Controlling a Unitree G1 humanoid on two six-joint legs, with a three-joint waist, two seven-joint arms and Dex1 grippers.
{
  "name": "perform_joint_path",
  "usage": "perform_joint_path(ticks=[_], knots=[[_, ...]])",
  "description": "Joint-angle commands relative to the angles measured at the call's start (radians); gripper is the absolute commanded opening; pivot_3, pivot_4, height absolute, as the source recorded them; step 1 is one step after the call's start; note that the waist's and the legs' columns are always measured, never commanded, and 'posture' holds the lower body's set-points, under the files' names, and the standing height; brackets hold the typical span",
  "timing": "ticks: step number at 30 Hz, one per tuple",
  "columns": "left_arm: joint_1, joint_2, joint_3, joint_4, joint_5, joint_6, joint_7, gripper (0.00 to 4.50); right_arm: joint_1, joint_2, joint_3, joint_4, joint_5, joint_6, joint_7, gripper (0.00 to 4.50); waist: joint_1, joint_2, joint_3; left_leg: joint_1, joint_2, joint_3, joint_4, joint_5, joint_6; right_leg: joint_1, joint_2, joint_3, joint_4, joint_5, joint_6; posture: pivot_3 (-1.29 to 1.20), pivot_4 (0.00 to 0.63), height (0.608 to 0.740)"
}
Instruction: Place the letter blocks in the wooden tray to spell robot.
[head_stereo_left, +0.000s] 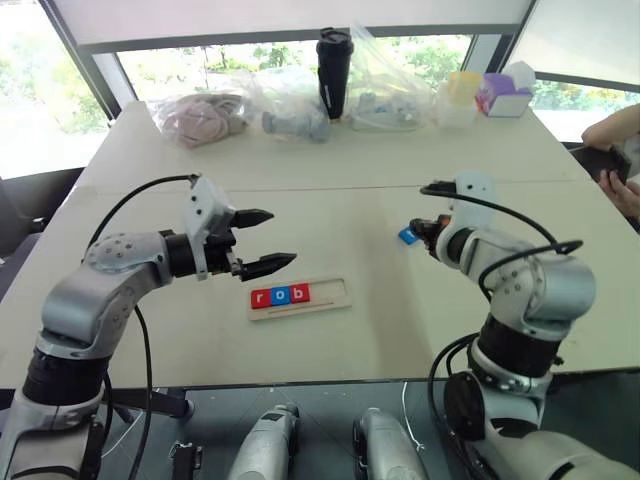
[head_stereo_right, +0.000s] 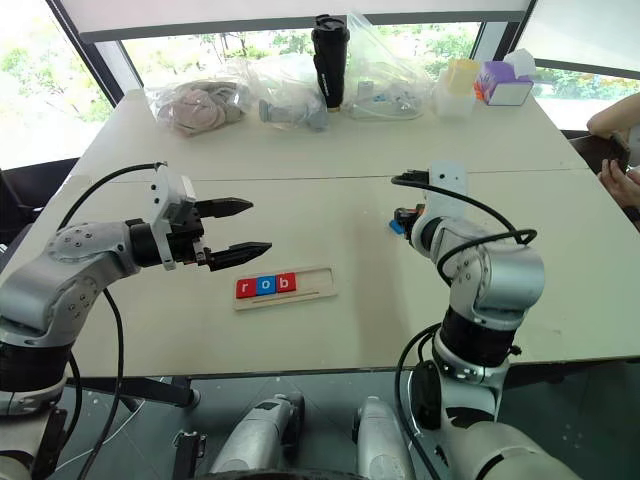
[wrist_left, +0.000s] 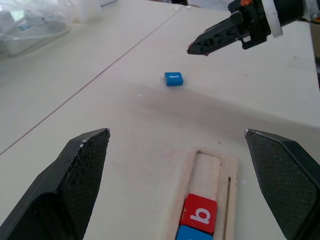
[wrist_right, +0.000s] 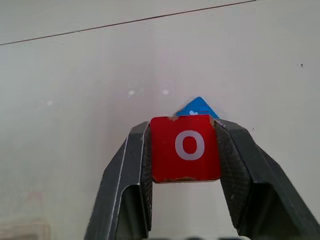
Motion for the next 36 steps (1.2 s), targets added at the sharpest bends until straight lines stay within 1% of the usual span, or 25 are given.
perform_joint_path(ticks=[1, 4, 8, 16, 18, 19, 21, 22, 23, 25, 28, 29, 30, 31, 32, 34, 36], knots=[[-0.033, 0.015, 0.001, 0.030, 0.021, -0.039, -0.039, 4.50, 0.084, 0.059, 0.005, -0.146, 0.000, 0.007, -0.049, 1.21, 0.003, 0.000, 0.000, 0.000, 0.000, 0.000, 0.000, 0.000, 0.000, 0.000, 0.000, 0.000, 0.000, 0.000, 0.000, 0.00, 0.150, 0.740], [-0.054, 0.006, -0.017, 0.063, 0.038, -0.058, -0.060, 4.50, 0.165, 0.142, 0.008, -0.195, 0.028, 0.007, -0.066, 1.21, 0.003, 0.000, 0.000, 0.000, -0.001, 0.001, 0.000, 0.000, 0.000, 0.001, 0.000, 0.000, -0.001, 0.000, 0.000, 0.00, 0.150, 0.740], [-0.071, -0.009, -0.034, 0.081, 0.050, -0.069, -0.079, 4.50, 0.262, 0.177, 0.035, -0.213, 0.035, 0.007, -0.087, 1.21, 0.002, 0.000, 0.000, 0.000, -0.001, 0.001, 0.000, 0.000, 0.000, 0.000, 0.000, 0.001, -0.001, 0.000, 0.000, 0.00, 0.150, 0.740], [-0.057, -0.021, -0.037, 0.079, 0.066, -0.080, -0.079, 4.50, 0.296, 0.220, 0.046, -0.198, 0.060, 0.007, -0.123, 1.21, -0.001, 0.000, 0.000, 0.000, 0.001, 0.001, 0.000, 0.000, 0.000, 0.000, 0.000, 0.001, -0.001, 0.000, 0.000, 0.00, 0.150, 0.740], [-0.052, -0.022, -0.035, 0.072, 0.066, -0.078, -0.076, 4.50, 0.291, 0.222, 0.042, -0.193, 0.065, 0.007, -0.130, 2.27, -0.001, 0.000, 0.000, 0.000, 0.001, 0.001, 0.000, 0.000, 0.000, 0.000, 0.000, 0.001, -0.001, 0.000, 0.000, 0.00, 0.150, 0.740], [-0.047, -0.020, -0.033, 0.069, 0.066, -0.077, -0.075, 4.50, 0.291, 0.223, 0.040, -0.192, 0.068, 0.007, -0.133, 2.64, 0.000, 0.000, 0.000, 0.000, 0.001, 0.001, 0.000, 0.000, 0.000, 0.000, 0.000, 0.001, -0.001, 0.000, 0.000, 0.00, 0.150, 0.740], [-0.043, -0.019, -0.031, 0.065, 0.066, -0.075, -0.074, 4.50, 0.291, 0.222, 0.035, -0.188, 0.074, 0.007, -0.139, 3.53, 0.000, 0.000, 0.000, 0.000, 0.001, 0.001, 0.000, 0.000, 0.000, 0.000, 0.000, 0.001, -0.001, 0.000, 0.000, 0.00, 0.150, 0.740], [-0.041, -0.017, -0.030, 0.064, 0.065, -0.073, -0.074, 4.50, 0.283, 0.226, 0.019, -0.185, 0.075, 0.007, -0.144, 4.14, 0.000, 0.000, 0.000, 0.000, 0.001, 0.001, 0.000, 0.000, 0.000, 0.000, 0.000, 0.001, -0.001, 0.000, 0.000, 0.00, 0.150, 0.740], [-0.040, -0.016, -0.029, 0.064, 0.065, -0.072, -0.074, 4.50, 0.267, 0.225, -0.008, -0.178, 0.076, 0.007, -0.149, 4.36, 0.000, 0.000, 0.000, 0.000, 0.001, 0.001, 0.000, 0.000, 0.000, 0.000, 0.000, 0.001, -0.001, 0.000, 0.000, 0.00, 0.150, 0.740], [-0.041, -0.015, -0.029, 0.067, 0.067, -0.070, -0.074, 4.50, 0.237, 0.166, -0.037, -0.160, 0.095, 0.007, -0.133, 4.36, 0.001, 0.000, 0.000, 0.000, 0.001, 0.002, 0.000, 0.000, 0.000, 0.000, 0.000, 0.001, -0.002, 0.000, 0.000, 0.00, 0.150, 0.740], [-0.048, -0.014, -0.031, 0.072, 0.068, -0.070, -0.077, 4.50, 0.199, -0.073, -0.016, -0.116, 0.168, 0.007, -0.027, 4.36, 0.005, 0.001, 0.000, 0.000, 0.001, 0.002, 0.000, 0.000, 0.000, 0.000, 0.000, 0.001, -0.002, 0.000, -0.001, 0.00, 0.150, 0.740], [-0.051, -0.012, -0.031, 0.074, 0.069, -0.070, -0.079, 4.50, 0.185, -0.190, 0.017, -0.109, 0.202, 0.002, 0.049, 4.36, 0.005, 0.001, 0.000, 0.000, 0.000, 0.002, 0.000, 0.000, 0.001, 0.001, 0.000, 0.000, -0.003, 0.000, -0.001, 0.00, 0.150, 0.740], [-0.055, -0.010, -0.032, 0.076, 0.069, -0.071, -0.085, 4.50, 0.192, -0.314, 0.066, -0.103, 0.243, -0.076, 0.165, 4.36, 0.006, 0.001, 0.001, 0.000, -0.001, 0.003, 0.000, 0.001, 0.002, 0.001, -0.001, -0.001, -0.003, 0.000, -0.001, 0.00, 0.150, 0.740], [-0.057, -0.003, -0.036, 0.075, 0.068, -0.069, -0.095, 4.50, 0.221, -0.434, 0.105, -0.083, 0.270, -0.222, 0.321, 4.36, 0.005, 0.001, 0.001, -0.001, -0.002, 0.003, 0.000, 0.001, 0.002, 0.001, -0.002, -0.001, -0.004, 0.000, -0.001, 0.00, 0.150, 0.740], [-0.060, 0.002, -0.038, 0.075, 0.068, -0.068, -0.103, 4.50, 0.244, -0.516, 0.130, -0.062, 0.290, -0.335, 0.428, 4.36, 0.003, 0.000, 0.001, -0.001, -0.002, 0.004, 0.000, 0.000, 0.003, 0.001, -0.002, -0.001, -0.005, 0.000, 0.000, 0.00, 0.150, 0.740], [-0.059, 0.012, -0.042, 0.067, 0.064, -0.060, -0.119, 4.50, 0.309, -0.630, 0.166, -0.019, 0.295, -0.549, 0.595, 4.36, -0.001, -0.001, 0.000, 0.000, 0.001, 0.005, 0.000, -0.001, 0.005, 0.004, -0.002, -0.002, -0.008, 0.000, 0.001, 0.00, 0.150, 0.740], [-0.055, 0.035, -0.044, 0.048, 0.055, -0.045, -0.148, 4.50, 0.372, -0.704, 0.194, 0.079, 0.274, -0.727, 0.720, 4.36, -0.002, -0.002, 0.000, 0.001, 0.004, 0.006, 0.000, -0.002, 0.006, 0.006, 0.000, -0.003, -0.010, 0.000, 0.001, 0.00, 0.150, 0.740]])
